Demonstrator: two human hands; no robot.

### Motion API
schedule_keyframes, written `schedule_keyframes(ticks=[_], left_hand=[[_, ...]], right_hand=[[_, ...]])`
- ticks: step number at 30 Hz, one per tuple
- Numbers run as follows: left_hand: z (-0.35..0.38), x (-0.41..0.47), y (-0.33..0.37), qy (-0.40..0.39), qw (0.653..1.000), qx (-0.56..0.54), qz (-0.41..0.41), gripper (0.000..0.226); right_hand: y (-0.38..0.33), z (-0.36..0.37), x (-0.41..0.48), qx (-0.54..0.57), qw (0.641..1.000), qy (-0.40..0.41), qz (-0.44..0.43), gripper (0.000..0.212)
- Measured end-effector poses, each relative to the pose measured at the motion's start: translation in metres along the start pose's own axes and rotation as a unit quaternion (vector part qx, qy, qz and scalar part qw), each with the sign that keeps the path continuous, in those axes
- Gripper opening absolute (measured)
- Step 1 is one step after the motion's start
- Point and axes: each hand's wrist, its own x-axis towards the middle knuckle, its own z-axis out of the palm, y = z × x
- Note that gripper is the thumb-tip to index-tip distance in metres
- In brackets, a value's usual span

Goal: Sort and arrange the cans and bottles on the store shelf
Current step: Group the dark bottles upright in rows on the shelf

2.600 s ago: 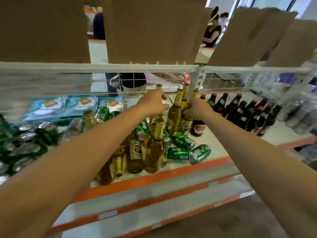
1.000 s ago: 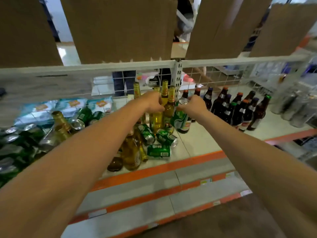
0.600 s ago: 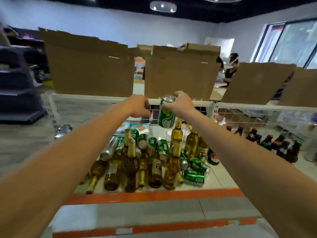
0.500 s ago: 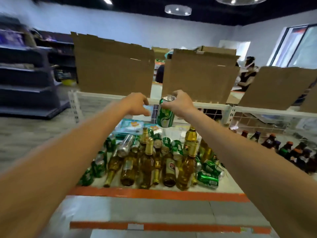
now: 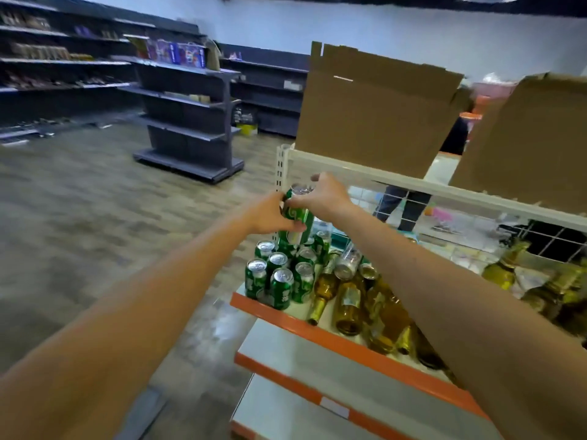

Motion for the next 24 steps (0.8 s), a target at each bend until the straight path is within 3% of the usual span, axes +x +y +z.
schedule_keyframes(ticks=[5, 9, 16, 20, 24], left_hand=[[0.023, 0.014, -0.047, 0.040, 0.998, -0.024, -0.047, 0.040], [0.053, 0.044, -0.085, 0.057, 0.994, -0.023, -0.095, 0.053], [0.089, 0.079, -0.105, 0.075, 0.987, -0.033, -0.140, 0.041], [0.102, 0.092, -0.124, 0.063, 0.984, -0.024, -0.164, 0.069], [0.108, 0.084, -0.126, 0.066, 0.983, -0.028, -0.168, 0.054]], right_hand=[[0.019, 0.040, 0.030, -0.003, 0.997, -0.077, -0.022, 0.073], [0.049, 0.045, 0.056, -0.001, 0.994, -0.106, -0.010, 0.073], [0.097, 0.046, 0.085, 0.001, 0.988, -0.148, 0.044, 0.056], [0.110, 0.045, 0.092, -0.012, 0.986, -0.155, 0.052, 0.056], [0.117, 0.046, 0.095, -0.015, 0.985, -0.162, 0.052, 0.055]])
